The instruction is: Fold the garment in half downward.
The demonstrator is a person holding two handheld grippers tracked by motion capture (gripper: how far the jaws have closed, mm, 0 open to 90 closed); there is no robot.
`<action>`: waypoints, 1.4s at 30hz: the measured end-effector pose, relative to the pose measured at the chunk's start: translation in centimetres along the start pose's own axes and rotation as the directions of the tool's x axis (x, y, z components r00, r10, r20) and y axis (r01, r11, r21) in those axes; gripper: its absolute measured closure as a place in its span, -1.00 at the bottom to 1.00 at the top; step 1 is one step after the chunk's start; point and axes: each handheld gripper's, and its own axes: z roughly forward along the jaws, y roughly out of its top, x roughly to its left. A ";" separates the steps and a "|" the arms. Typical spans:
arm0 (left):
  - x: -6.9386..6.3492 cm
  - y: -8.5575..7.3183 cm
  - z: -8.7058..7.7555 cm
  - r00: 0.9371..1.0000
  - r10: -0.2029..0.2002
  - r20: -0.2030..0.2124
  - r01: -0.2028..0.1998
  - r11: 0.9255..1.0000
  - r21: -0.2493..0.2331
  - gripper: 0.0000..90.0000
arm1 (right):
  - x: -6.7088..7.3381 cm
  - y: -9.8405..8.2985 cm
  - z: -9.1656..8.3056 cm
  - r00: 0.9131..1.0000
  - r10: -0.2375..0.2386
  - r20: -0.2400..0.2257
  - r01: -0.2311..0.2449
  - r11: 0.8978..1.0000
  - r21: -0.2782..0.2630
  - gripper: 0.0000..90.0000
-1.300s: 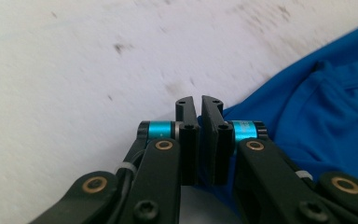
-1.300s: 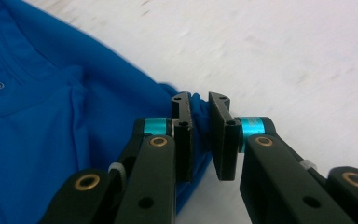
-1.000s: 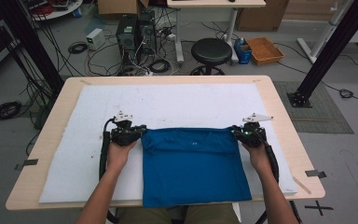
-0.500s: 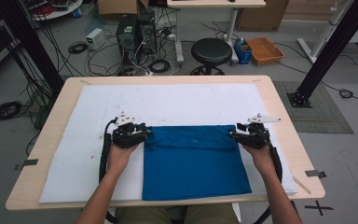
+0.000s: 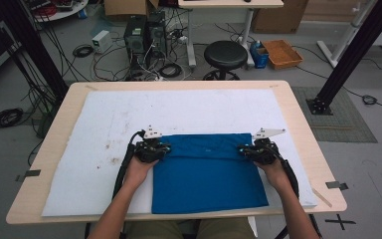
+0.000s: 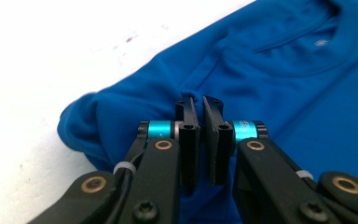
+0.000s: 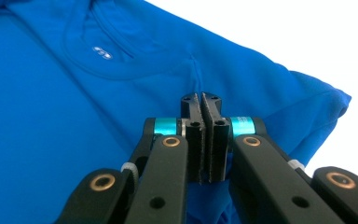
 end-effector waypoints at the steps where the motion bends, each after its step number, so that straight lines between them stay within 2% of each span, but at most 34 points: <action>1: -0.1 -0.1 -0.4 1.000 0.008 0.007 -0.008 1.000 -0.026 0.89 | 0.0 0.0 -0.2 1.000 -0.002 -0.001 0.002 1.000 -0.013 0.97; 2: -0.2 -0.2 -0.7 1.000 0.001 0.012 -0.001 0.999 -0.050 0.89 | 0.0 -0.1 -0.4 1.000 0.005 -0.003 -0.005 1.000 -0.023 0.97; 4: -0.2 -0.4 -1.2 1.000 -0.021 -0.004 0.020 0.996 -0.083 0.84 | -0.1 -0.2 -0.7 1.000 0.003 -0.010 -0.003 0.999 -0.039 0.97; 5: -0.2 -0.4 -1.2 1.000 -0.021 -0.004 0.020 0.996 -0.083 0.72 | -0.1 -0.2 -0.7 1.000 0.003 -0.010 -0.003 0.999 -0.039 0.97; 6: -0.1 -0.4 -1.7 0.999 -0.033 -0.025 0.030 0.994 -0.107 0.61 | -0.1 -0.3 -0.7 1.000 0.006 -0.008 -0.006 0.999 -0.037 0.97; 7: -0.2 -0.4 -1.9 0.999 -0.026 -0.035 0.022 0.992 -0.121 0.52 | -0.1 -0.3 -0.7 1.000 0.003 -0.005 -0.003 0.999 -0.035 0.97; 10: -0.5 0.0 -2.1 1.000 0.003 -0.022 -0.007 0.986 -0.166 0.44 | 0.0 -0.3 -0.5 1.000 -0.001 -0.003 0.001 1.000 -0.031 0.97; 11: -0.5 0.2 -1.9 1.000 0.007 -0.018 -0.010 0.988 -0.156 0.44 | 0.1 -0.3 -0.5 1.000 0.003 -0.002 -0.003 1.000 -0.029 0.97; 13: -0.5 0.6 -1.1 1.000 0.005 -0.023 -0.007 0.994 -0.105 0.44 | 0.0 -0.3 -0.4 1.000 0.001 -0.001 -0.001 0.999 -0.032 0.97; 16: -0.1 0.8 0.2 0.999 -0.032 -0.030 0.032 0.999 -0.007 0.47 | 0.0 -0.3 -0.4 1.000 0.006 -0.004 -0.006 0.999 -0.034 0.97; 17: -0.1 0.7 0.5 0.999 -0.035 -0.027 0.036 0.999 0.016 0.55 | 0.0 -0.3 -0.4 1.000 0.008 -0.003 -0.008 0.999 -0.033 0.97; 19: -0.1 0.6 0.6 0.999 -0.038 -0.019 0.038 0.999 0.025 0.88 | 0.0 -0.3 -0.5 1.000 0.008 -0.003 -0.008 0.999 -0.033 0.97; 21: -0.1 0.5 0.5 0.999 -0.048 -0.005 0.048 0.999 0.009 0.97 | 0.0 -0.4 -0.5 1.000 0.005 -0.007 -0.005 0.999 -0.038 0.97; 22: -0.2 0.4 0.0 0.998 -0.056 0.024 0.057 0.998 -0.027 0.99 | 0.0 -0.4 -0.6 1.000 0.014 -0.010 -0.014 0.999 -0.040 0.97; 25: -0.3 0.1 -1.1 0.997 -0.045 0.066 0.051 0.995 -0.083 0.99 | 0.1 -0.5 -1.0 1.000 0.009 -0.026 -0.010 0.998 -0.061 0.97; 27: -0.2 -0.1 -1.7 0.999 -0.031 0.031 0.034 0.994 -0.106 0.99 | 0.1 -0.6 -1.3 0.999 0.006 -0.039 -0.009 0.997 -0.079 0.97; 28: -0.1 -0.2 -1.9 0.999 -0.036 -0.010 0.034 0.992 -0.121 0.98 | 0.1 -0.6 -1.4 0.999 0.009 -0.037 -0.011 0.997 -0.078 0.97; 29: 0.2 -0.1 -2.0 0.998 -0.049 -0.032 0.044 0.990 -0.133 0.88 | 0.0 -0.6 -1.4 0.999 0.006 -0.035 -0.009 0.997 -0.079 0.97; 30: 0.3 -0.1 -2.0 0.997 -0.069 -0.034 0.063 0.989 -0.136 0.67 | 0.1 -0.6 -1.4 0.999 0.014 -0.032 -0.016 0.997 -0.077 0.97; 31: 0.3 0.0 -1.9 0.997 -0.063 -0.045 0.057 0.990 -0.126 0.62 | 0.1 -0.6 -1.3 0.999 0.010 -0.031 -0.012 0.997 -0.076 0.97; 33: 0.0 0.2 -1.4 0.998 -0.034 -0.052 0.031 0.997 -0.074 0.57 | 0.2 -0.7 -1.1 0.999 0.012 -0.031 -0.014 0.997 -0.069 0.97; 34: 0.0 0.2 -1.4 0.998 -0.034 -0.052 0.031 0.997 -0.074 0.56 | 0.1 -0.7 -1.0 0.999 0.007 -0.032 -0.009 0.998 -0.068 0.97; 35: -0.2 0.3 -0.7 0.997 -0.008 -0.082 0.008 1.000 -0.006 0.55 | 0.1 -0.7 -1.0 0.999 0.007 -0.032 -0.009 0.998 -0.067 0.97; 37: -0.3 0.3 -0.2 0.992 -0.006 -0.125 0.011 0.999 0.042 0.55 | 0.1 -0.7 -1.0 0.999 0.013 -0.033 -0.015 0.998 -0.068 0.97; 39: -0.4 0.3 0.0 0.990 -0.005 -0.140 0.013 0.998 0.057 0.59 | 0.1 -0.7 -1.0 0.999 0.013 -0.035 -0.015 0.997 -0.071 0.97; 42: -0.5 0.3 -0.2 0.990 0.008 -0.140 0.000 0.998 0.058 0.86 | 0.1 -0.7 -1.0 0.999 0.011 -0.037 -0.014 0.997 -0.070 0.97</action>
